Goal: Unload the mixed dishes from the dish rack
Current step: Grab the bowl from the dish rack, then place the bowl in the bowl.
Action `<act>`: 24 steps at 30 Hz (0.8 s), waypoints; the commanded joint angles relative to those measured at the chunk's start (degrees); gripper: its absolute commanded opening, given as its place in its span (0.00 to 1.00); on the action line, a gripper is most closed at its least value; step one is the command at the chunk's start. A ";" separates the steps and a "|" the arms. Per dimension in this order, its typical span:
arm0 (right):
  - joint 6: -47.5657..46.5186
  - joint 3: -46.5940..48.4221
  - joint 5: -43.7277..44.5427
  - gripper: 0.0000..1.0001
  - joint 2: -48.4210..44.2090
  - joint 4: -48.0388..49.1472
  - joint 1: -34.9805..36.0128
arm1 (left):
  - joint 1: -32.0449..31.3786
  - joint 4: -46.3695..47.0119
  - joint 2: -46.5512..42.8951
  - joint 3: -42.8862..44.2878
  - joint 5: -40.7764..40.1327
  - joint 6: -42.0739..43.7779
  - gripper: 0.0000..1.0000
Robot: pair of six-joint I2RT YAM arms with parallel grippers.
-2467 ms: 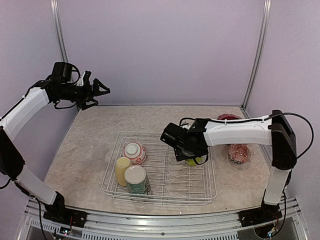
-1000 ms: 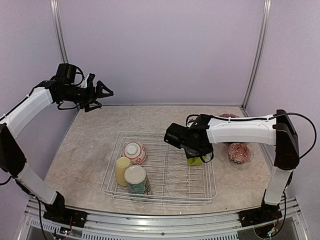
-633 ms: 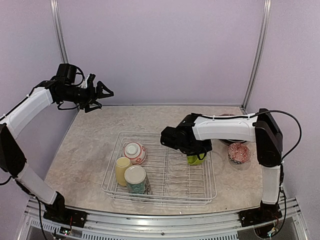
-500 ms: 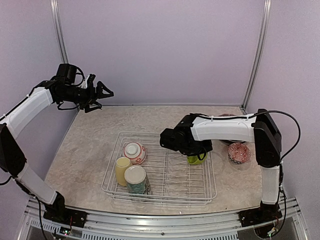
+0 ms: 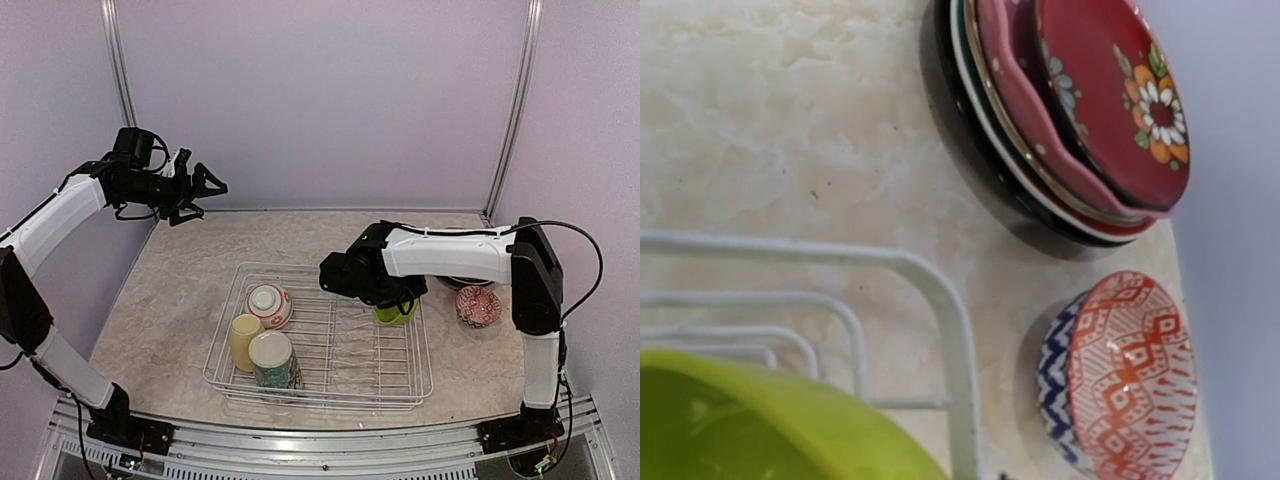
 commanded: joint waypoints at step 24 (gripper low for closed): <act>-32.61 -31.54 -25.97 0.00 -49.88 45.28 -24.33 | -0.47 -0.78 1.83 1.68 0.21 0.17 0.99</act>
